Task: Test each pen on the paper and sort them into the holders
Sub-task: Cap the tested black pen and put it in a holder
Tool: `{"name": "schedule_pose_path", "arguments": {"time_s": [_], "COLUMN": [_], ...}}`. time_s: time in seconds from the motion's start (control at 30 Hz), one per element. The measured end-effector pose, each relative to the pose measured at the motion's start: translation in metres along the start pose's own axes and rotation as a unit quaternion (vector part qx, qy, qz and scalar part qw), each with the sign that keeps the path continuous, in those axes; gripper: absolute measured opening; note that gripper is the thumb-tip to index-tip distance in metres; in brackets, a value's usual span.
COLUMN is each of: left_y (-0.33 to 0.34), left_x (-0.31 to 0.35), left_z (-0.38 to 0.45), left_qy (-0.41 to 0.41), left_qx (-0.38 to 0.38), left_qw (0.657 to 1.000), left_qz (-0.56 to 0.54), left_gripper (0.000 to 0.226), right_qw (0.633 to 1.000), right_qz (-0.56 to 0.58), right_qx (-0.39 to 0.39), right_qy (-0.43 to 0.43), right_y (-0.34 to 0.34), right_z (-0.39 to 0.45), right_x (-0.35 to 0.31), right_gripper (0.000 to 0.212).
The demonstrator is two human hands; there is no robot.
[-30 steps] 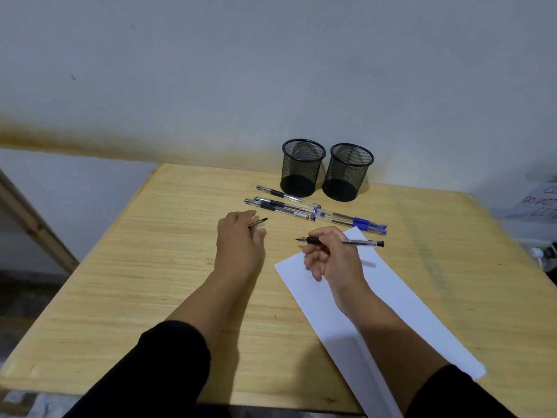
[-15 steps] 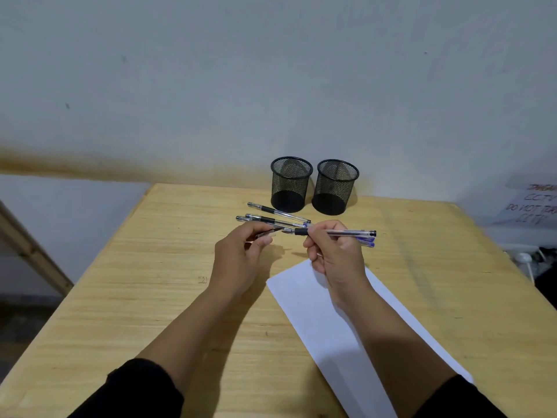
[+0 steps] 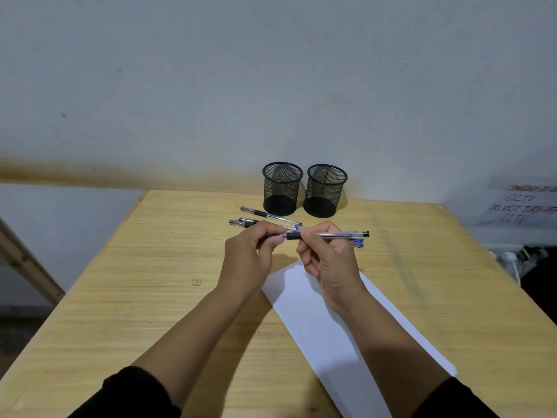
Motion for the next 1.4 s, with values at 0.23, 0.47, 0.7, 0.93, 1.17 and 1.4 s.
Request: {"name": "schedule_pose_path", "arguments": {"time_s": [0.23,0.47,0.7,0.93,1.17,1.4], "left_y": [-0.002,-0.028,-0.027,-0.006,0.036,0.112], "left_x": [-0.023,-0.04,-0.015,0.03,0.063,0.109], "left_z": [-0.006,0.003,0.025,0.041,0.049,0.012], "left_qy": [-0.058,-0.14,-0.071,-0.02,0.094,0.157], "left_qx": [-0.095,-0.016,-0.054,-0.077,-0.139,-0.271], "left_qw": [0.992,0.97,0.99,0.992,0.967,0.911], "left_qz": [-0.059,-0.2,-0.105,-0.097,0.191,0.27], "left_gripper": [0.025,0.025,0.024,0.028,0.028,0.053], "right_qw": [0.997,0.993,0.887,0.914,0.89,0.838], "right_qz": [-0.069,-0.092,-0.45,-0.391,-0.437,-0.487], "right_qx": [-0.04,-0.04,-0.057,-0.021,0.086,0.227], "right_qy": [0.023,0.054,-0.085,-0.106,-0.1,-0.094], "right_y": [-0.003,-0.016,0.013,0.015,-0.029,-0.097], "right_z": [-0.008,-0.002,0.012,0.017,0.012,-0.036], "right_x": [0.006,-0.001,-0.028,-0.047,-0.084,-0.15], "right_gripper": [0.016,0.018,0.024,0.028,0.02,0.013]}}
Point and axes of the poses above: each hand's wrist, its own z-axis towards the middle knuckle, its own y-axis out of the palm, x = y × z, the point moved 7 cm from there along z, towards the middle knuckle, and after that the axes turned 11 degrees about z, right-handed, at the moved point
